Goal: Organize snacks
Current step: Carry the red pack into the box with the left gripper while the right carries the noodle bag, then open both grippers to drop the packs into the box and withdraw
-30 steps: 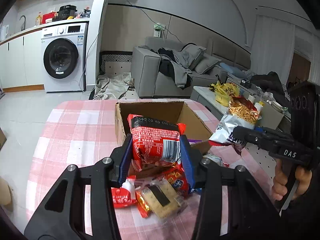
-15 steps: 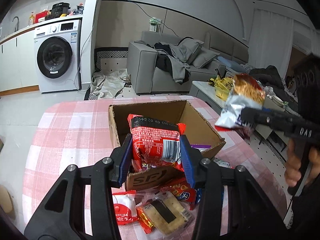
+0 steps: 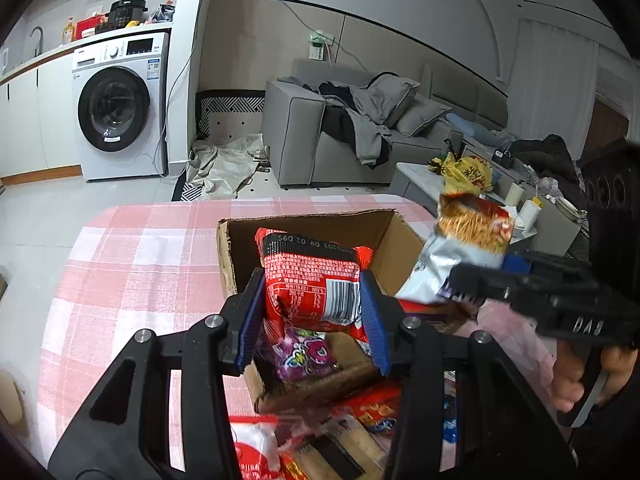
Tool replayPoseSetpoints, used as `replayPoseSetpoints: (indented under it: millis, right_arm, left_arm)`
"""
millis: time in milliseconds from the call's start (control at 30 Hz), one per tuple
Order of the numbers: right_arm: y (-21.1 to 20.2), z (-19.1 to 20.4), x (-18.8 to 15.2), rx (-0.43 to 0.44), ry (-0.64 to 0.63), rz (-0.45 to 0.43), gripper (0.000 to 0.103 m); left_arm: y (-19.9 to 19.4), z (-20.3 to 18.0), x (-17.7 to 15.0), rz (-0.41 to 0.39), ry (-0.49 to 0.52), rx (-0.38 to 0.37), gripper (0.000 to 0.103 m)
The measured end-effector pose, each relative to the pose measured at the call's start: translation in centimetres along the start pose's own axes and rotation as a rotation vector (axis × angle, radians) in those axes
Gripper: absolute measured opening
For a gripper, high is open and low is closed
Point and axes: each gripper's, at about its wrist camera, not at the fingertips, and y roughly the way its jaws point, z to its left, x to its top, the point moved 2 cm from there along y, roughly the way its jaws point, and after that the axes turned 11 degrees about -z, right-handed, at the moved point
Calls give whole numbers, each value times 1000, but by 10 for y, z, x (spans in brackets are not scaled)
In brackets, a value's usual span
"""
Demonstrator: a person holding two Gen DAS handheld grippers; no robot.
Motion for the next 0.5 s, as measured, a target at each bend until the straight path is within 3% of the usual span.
replayPoseSetpoints:
  millis: [300,500]
  right_arm:
    - [33,-12,-8,2,29,35,46]
    - [30,-22,-11,1,37,43,46]
  left_arm:
    - [43,3,-20,91,13,0,42]
    - [62,-3,-32,124,112,20,42]
